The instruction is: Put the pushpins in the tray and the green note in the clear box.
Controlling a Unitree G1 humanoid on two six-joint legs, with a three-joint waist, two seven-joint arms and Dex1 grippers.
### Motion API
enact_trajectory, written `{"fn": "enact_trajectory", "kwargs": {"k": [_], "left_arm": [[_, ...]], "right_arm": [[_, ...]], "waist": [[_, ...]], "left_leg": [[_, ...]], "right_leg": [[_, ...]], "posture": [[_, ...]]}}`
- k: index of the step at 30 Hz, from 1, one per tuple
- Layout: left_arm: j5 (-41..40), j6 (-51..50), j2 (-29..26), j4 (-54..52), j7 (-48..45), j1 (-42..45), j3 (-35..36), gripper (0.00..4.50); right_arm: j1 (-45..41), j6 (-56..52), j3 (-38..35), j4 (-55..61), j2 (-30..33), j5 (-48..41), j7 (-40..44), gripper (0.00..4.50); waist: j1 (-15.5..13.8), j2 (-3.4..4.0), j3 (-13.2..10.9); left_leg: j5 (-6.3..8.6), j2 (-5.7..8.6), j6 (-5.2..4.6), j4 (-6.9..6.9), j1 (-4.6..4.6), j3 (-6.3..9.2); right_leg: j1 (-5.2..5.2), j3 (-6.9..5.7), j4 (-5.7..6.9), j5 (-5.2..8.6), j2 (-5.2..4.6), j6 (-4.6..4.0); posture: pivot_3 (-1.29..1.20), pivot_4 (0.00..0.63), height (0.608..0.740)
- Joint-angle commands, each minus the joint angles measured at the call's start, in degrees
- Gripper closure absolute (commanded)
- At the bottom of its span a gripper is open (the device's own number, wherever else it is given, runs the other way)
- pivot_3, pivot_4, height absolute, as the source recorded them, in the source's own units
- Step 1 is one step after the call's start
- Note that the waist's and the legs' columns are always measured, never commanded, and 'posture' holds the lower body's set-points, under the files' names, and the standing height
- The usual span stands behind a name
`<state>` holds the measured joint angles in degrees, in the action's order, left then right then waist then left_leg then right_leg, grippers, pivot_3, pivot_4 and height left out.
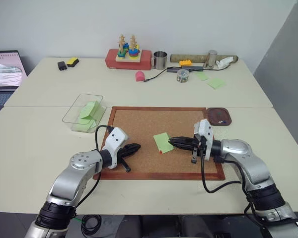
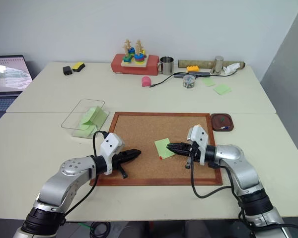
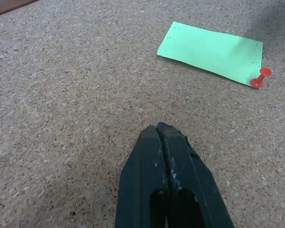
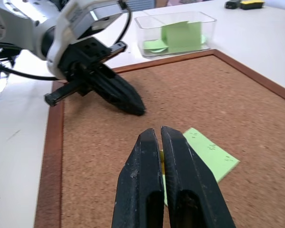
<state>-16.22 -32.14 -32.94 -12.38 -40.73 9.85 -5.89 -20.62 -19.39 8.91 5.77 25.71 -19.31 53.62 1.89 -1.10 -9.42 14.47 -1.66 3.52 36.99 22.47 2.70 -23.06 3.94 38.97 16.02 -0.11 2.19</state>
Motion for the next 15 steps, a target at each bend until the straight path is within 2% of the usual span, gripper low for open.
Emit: {"fn": "enact_trajectory", "kwargs": {"k": [1, 8, 15], "left_arm": [[0.9, -1.7, -0.7, 0.9, -0.9, -1.8, -2.0, 4.50], [1.0, -1.6, -0.7, 1.0, -1.1, -1.6, -2.0, 4.50], [1.1, -1.7, -0.8, 0.9, -1.0, -1.6, -2.0, 4.50]], "right_arm": [[-4.8, -0.9, -7.7, -5.7, -1.1, 0.2, -9.0, 4.42], [-13.6, 0.3, -16.6, -23.5, -1.3, 3.8, -24.7, 4.42], [-16.2, 1.4, -19.3, -34.2, -0.7, 6.1, -31.0, 4.42]], "waist": [[0.0, 0.00, 0.0], [0.0, 0.00, 0.0], [0.1, 0.01, 0.0]], "left_leg": [[0.00, 0.00, 0.00, 0.00, 0.00, -0.01], [0.00, 0.01, 0.00, -0.02, 0.02, -0.04], [0.00, 0.01, 0.00, -0.03, 0.01, -0.11]], "right_leg": [[0.00, 0.01, 0.00, 0.00, 0.00, -0.01], [-0.03, 0.03, 0.00, -0.02, -0.01, -0.03], [-0.04, 0.08, 0.00, -0.02, -0.02, -0.03]], "posture": [[0.00, 0.150, 0.740], [0.00, 0.150, 0.740], [0.00, 0.150, 0.740]]}}
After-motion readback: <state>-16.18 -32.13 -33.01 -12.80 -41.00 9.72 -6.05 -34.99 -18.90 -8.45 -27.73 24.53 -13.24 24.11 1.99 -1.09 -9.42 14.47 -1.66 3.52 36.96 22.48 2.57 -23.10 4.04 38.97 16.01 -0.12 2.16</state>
